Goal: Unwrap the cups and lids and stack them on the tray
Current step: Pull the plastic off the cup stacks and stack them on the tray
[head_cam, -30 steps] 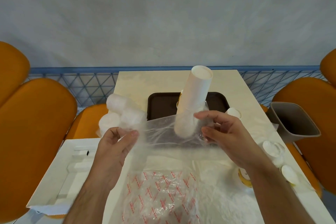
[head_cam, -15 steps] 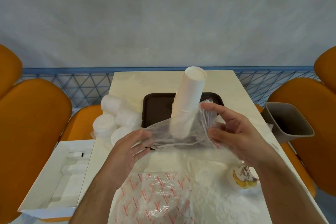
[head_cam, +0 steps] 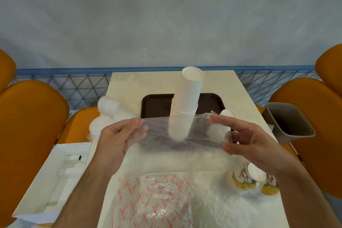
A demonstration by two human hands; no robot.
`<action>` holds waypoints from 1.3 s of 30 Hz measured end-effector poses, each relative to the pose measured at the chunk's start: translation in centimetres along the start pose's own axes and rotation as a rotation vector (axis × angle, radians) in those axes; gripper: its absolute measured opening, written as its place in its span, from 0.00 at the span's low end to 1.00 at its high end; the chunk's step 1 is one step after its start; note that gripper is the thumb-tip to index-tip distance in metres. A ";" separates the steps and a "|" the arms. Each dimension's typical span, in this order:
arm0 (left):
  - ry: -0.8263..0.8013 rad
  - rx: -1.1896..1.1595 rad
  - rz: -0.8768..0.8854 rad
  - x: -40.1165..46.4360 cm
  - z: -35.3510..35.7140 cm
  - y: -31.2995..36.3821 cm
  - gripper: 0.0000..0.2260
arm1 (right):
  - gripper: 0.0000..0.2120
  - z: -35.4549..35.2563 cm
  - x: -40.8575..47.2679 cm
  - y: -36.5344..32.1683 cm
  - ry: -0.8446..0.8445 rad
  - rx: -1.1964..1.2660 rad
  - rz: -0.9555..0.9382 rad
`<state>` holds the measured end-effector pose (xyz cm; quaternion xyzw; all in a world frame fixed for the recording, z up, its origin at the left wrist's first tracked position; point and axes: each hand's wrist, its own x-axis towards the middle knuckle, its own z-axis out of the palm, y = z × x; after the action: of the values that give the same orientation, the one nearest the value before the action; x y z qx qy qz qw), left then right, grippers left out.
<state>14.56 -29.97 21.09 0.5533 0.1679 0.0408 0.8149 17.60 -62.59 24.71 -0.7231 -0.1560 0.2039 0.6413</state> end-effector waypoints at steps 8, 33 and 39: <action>-0.066 0.067 0.125 -0.4 0.2 0.9 0.13 | 0.15 3.0 1.4 0.7 0.113 0.148 0.018; 0.038 0.067 0.119 -1.6 -0.7 1.1 0.12 | 0.09 4.2 3.5 0.7 0.522 0.292 0.051; 0.050 0.040 0.145 -1.6 -0.9 0.8 0.13 | 0.08 4.7 3.7 0.6 0.639 0.409 0.043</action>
<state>12.81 -29.28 21.86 0.5789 0.1487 0.1101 0.7941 18.49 -56.83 23.37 -0.6105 0.1110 0.0087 0.7841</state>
